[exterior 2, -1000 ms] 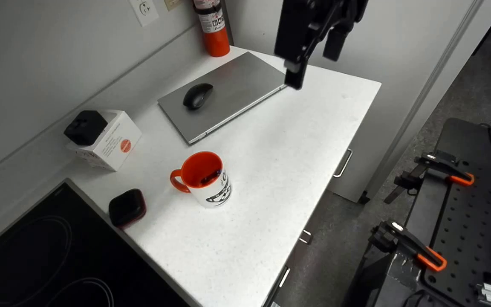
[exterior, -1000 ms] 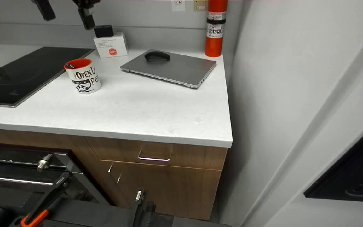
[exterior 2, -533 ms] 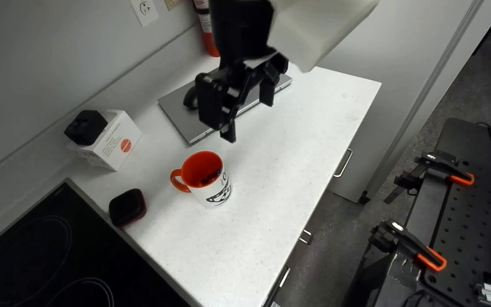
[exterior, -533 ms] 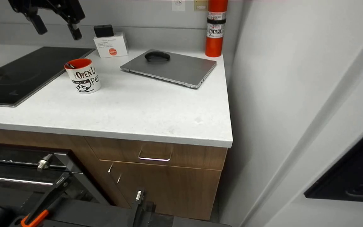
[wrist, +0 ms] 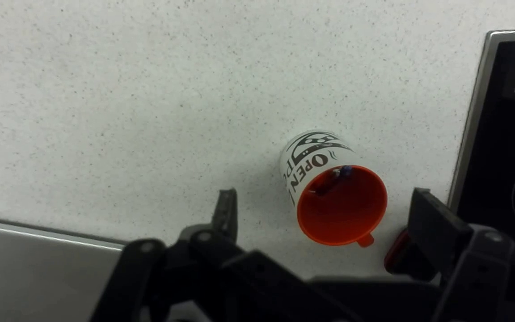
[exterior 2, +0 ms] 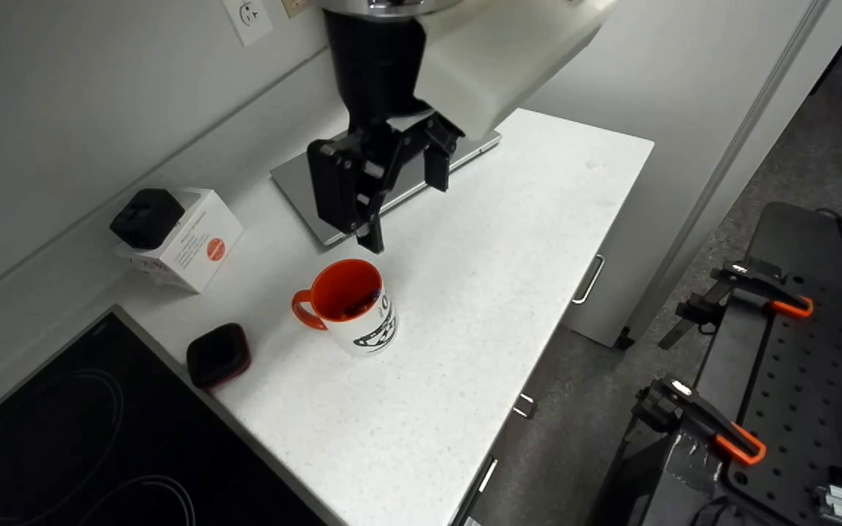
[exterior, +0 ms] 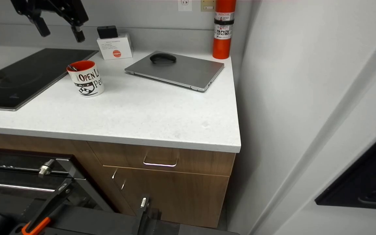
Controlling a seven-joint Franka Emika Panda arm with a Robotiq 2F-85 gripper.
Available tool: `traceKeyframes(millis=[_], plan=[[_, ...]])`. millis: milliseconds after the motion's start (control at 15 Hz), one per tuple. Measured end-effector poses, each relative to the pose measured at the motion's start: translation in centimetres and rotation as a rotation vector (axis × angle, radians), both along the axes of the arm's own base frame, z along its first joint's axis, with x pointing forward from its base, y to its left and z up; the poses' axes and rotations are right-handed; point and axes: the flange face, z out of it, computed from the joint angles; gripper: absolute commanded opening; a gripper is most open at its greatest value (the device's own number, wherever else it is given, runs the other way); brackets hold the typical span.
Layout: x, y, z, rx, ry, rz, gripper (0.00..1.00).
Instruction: Remove the pen from the mug and put it on the counter
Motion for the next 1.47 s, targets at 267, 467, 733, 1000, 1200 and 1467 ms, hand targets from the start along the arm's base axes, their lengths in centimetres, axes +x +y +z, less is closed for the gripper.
traceKeyframes(millis=[267, 467, 733, 1000, 1200, 1467], plan=[[0.1, 0.6, -1.6, -0.003, 0.033, 0.011, 1.0], [0.3, 1.9, -3.0, -0.003, 0.059, 0.034, 1.0], [0.9, 3.5, -4.7, 0.0, 0.086, 0.057, 1.0], [1.8, 4.4, -6.3, 0.003, 0.114, 0.062, 1.0], [2.5, 4.8, -7.3, 0.007, 0.124, 0.063, 0.94], [3.3, 5.1, -7.8, 0.015, 0.121, 0.061, 0.5]])
